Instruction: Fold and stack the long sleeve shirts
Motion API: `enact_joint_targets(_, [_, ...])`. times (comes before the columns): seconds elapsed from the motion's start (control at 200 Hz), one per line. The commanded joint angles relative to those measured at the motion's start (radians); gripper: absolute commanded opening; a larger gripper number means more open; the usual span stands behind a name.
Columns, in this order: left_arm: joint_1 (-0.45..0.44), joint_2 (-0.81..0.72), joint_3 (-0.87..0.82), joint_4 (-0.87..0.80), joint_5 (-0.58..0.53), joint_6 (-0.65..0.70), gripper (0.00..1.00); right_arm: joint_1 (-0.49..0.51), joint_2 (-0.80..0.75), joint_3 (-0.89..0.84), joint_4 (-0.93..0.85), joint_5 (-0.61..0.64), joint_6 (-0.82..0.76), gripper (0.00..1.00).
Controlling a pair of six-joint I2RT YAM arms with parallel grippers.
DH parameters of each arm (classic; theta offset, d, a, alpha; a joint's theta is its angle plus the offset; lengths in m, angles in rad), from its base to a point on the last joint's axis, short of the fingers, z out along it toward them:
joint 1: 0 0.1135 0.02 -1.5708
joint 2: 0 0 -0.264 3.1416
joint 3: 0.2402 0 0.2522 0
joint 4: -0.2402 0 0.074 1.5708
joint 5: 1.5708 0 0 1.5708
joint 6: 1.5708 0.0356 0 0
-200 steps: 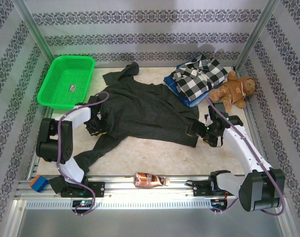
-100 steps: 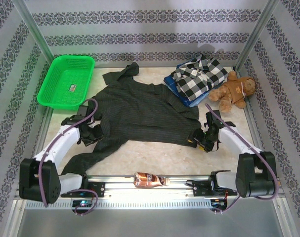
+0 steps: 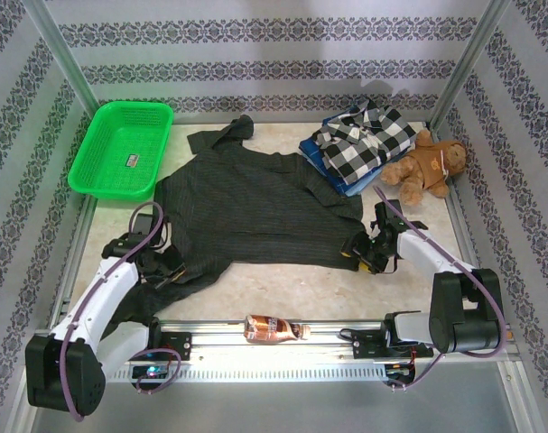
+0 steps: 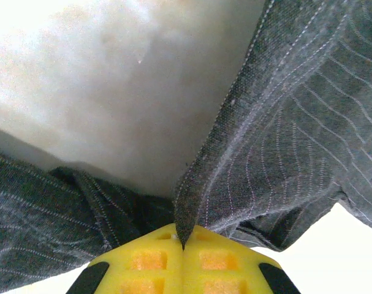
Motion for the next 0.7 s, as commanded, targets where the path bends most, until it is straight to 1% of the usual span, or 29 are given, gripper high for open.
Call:
enact_joint_targets(0.0, [0.001,-0.059,-0.024,-0.064,-0.004,-0.07,0.05,0.0,-0.021,-0.024,-0.048,-0.021,0.006,0.59])
enact_joint_targets(0.165, [0.001,-0.114,-0.065,-0.083,-0.012,-0.097,0.05,0.012,-0.033,-0.05,-0.037,-0.014,0.009,0.59])
enact_joint_targets(0.315, [-0.002,-0.104,-0.063,-0.07,-0.007,-0.101,0.05,0.037,0.016,-0.041,-0.015,-0.007,0.019,0.56])
enact_joint_targets(0.38, [-0.002,-0.099,-0.063,-0.066,-0.005,-0.099,0.05,0.049,0.031,-0.038,0.0,0.005,0.026,0.53])
enact_joint_targets(0.43, [-0.002,-0.101,-0.062,-0.071,-0.004,-0.098,0.05,0.052,0.044,-0.034,0.006,0.014,0.033,0.48])
enact_joint_targets(0.56, [-0.001,-0.135,-0.046,-0.102,-0.016,-0.095,0.05,0.055,0.052,-0.021,0.014,0.055,0.051,0.27])
enact_joint_targets(0.695, [-0.002,-0.166,-0.029,-0.115,-0.014,-0.102,0.05,0.056,0.049,0.006,0.004,0.058,0.051,0.11])
